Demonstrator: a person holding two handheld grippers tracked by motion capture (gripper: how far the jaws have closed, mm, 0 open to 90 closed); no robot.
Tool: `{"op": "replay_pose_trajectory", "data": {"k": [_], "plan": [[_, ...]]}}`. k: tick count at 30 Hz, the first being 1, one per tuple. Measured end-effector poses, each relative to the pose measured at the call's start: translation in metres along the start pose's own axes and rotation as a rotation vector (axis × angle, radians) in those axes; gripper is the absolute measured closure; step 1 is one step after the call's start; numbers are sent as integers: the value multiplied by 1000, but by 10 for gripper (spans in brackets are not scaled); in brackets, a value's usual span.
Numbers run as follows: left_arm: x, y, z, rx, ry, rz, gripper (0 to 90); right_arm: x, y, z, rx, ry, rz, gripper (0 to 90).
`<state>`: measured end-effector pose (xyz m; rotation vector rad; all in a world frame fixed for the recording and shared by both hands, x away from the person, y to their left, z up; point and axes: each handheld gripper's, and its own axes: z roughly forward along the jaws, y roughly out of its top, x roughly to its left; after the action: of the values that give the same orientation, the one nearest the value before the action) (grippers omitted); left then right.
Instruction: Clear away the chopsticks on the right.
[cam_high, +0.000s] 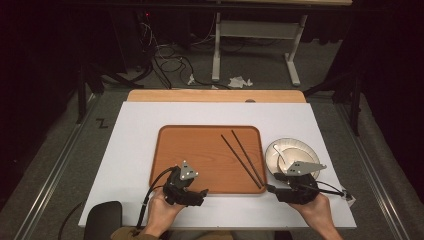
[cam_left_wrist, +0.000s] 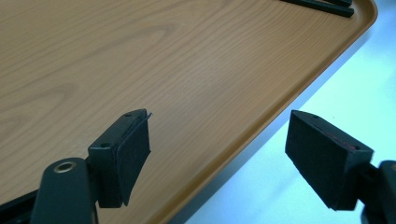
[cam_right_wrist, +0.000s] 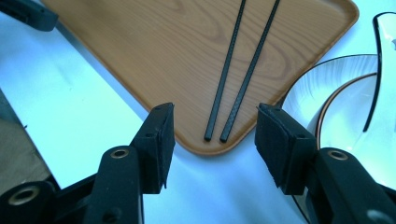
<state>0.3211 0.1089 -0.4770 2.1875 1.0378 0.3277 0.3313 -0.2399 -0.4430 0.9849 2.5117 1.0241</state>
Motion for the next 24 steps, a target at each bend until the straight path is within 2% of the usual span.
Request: {"op": "replay_pose_trajectory", "data": {"k": [3, 6, 13, 16, 21, 23, 24], "plan": [[-1, 0, 0, 1, -2, 0, 222, 3, -6, -4, -3, -10, -16, 479], [-1, 0, 0, 3, -3, 4, 222, 7, -11, -1, 14, -22, -45, 477], [-2, 0, 0, 2, -1, 8, 222, 10, -14, 7, 31, -27, -74, 486], [-3, -1, 0, 4, -1, 8, 222, 8, -15, 9, 29, -1, -47, 496], [-3, -1, 1, 7, -2, 7, 222, 10, -16, 13, 27, 21, -49, 498], [-3, -1, 1, 8, -2, 8, 222, 10, -16, 14, 33, 19, -48, 498], [-3, -1, 1, 9, -1, 9, 222, 10, -17, 16, 46, 5, -63, 497]]}}
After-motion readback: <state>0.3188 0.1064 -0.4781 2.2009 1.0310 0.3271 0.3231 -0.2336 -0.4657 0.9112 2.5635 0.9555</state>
